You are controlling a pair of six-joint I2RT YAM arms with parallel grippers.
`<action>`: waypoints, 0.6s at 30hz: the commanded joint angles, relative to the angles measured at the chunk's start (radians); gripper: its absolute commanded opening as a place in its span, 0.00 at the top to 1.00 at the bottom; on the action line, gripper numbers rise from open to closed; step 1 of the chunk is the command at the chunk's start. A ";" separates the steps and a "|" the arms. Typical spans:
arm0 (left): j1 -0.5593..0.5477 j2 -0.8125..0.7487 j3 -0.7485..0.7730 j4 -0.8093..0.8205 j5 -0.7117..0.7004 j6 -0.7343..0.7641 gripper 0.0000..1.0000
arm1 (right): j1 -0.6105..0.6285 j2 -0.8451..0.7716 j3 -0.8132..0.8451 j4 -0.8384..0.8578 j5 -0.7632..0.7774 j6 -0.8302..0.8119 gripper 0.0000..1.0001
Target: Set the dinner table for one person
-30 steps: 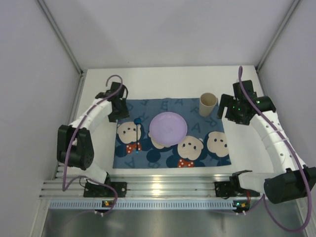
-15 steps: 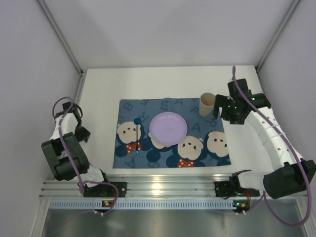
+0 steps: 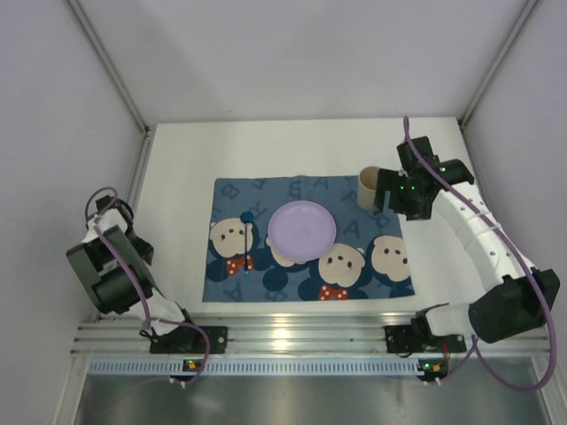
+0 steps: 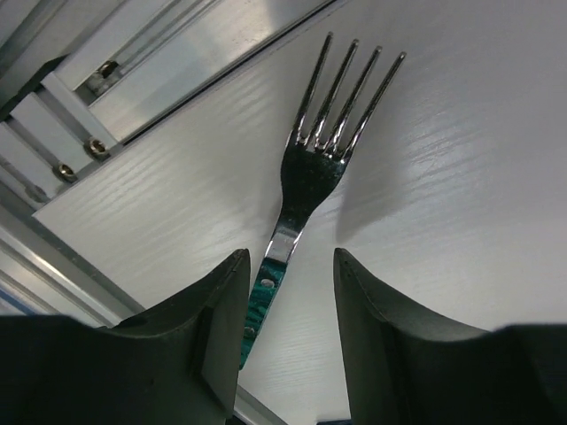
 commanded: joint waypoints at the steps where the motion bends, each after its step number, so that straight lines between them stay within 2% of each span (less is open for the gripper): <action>1: 0.008 0.055 0.003 0.057 0.046 0.029 0.52 | 0.013 0.010 0.068 -0.006 0.027 -0.013 0.13; 7: 0.011 0.138 0.026 0.087 0.053 0.036 0.56 | 0.011 0.020 0.080 -0.006 0.051 -0.013 0.12; 11: 0.012 0.190 0.034 0.103 0.058 0.039 0.72 | -0.002 0.015 0.074 -0.008 0.061 -0.013 0.12; 16: 0.012 0.237 0.025 0.138 0.063 0.044 0.88 | -0.016 0.004 0.069 -0.017 0.079 -0.015 0.12; 17: 0.014 0.239 0.026 0.143 0.060 0.047 0.96 | -0.019 0.001 0.069 -0.020 0.082 -0.015 0.12; 18: 0.012 0.245 0.026 0.152 0.061 0.052 1.00 | -0.019 -0.002 0.068 -0.021 0.088 -0.015 0.12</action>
